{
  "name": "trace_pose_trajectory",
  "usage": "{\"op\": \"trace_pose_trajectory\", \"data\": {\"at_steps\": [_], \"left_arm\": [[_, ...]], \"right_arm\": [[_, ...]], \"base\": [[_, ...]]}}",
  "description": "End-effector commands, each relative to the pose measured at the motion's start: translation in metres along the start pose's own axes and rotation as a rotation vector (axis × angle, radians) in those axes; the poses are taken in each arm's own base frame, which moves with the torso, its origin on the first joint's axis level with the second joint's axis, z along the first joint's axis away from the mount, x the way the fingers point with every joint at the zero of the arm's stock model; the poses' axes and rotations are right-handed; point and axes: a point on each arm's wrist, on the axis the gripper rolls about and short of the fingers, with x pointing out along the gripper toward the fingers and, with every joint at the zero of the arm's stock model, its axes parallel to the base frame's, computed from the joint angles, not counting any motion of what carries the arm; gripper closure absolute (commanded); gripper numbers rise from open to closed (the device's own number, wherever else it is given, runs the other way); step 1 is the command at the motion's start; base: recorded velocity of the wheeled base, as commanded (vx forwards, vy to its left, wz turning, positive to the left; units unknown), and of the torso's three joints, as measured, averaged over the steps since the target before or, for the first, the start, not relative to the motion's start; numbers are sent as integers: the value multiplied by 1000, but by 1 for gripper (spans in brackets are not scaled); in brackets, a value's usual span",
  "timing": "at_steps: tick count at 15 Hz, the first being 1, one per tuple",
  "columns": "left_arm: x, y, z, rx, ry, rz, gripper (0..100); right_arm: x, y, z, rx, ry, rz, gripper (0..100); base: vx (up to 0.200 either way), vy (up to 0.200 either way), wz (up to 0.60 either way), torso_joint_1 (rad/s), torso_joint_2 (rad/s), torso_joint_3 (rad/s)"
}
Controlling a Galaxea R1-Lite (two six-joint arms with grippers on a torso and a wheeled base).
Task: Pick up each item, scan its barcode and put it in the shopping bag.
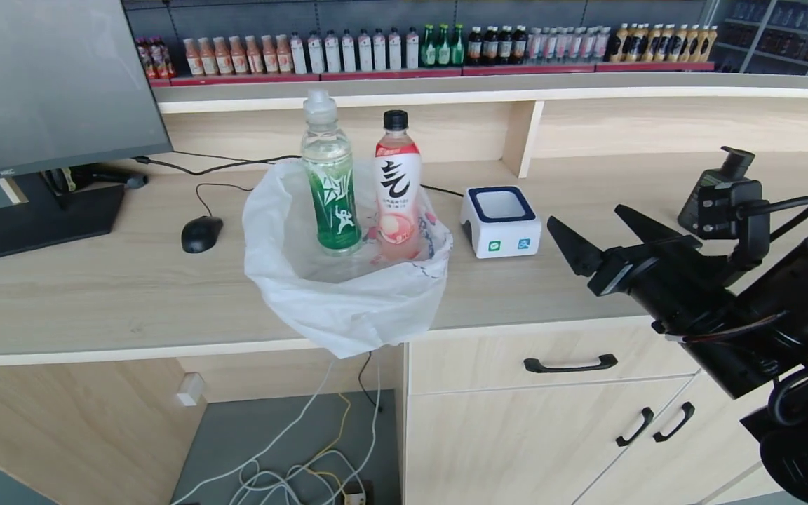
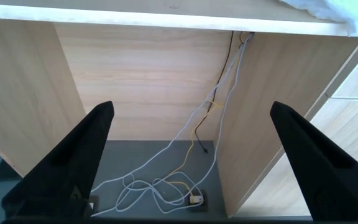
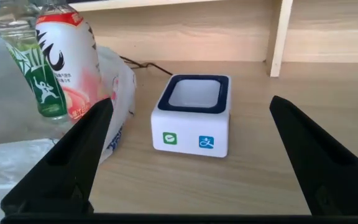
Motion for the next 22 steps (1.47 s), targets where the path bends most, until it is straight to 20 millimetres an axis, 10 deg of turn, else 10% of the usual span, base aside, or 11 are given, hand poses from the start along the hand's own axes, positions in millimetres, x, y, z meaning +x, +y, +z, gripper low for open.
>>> {"op": "trace_pose_trajectory", "data": {"at_steps": [1,22], "left_arm": [[0,0,0,-1,-1,0,0],[0,0,0,-5,2,0,0]], "right_arm": [[1,0,4,1,-20,0,0],[-2,0,9,2,-27,0,0]], "base": [[0,-200,0,2,7,2],[0,-200,0,3,2,2]]}}
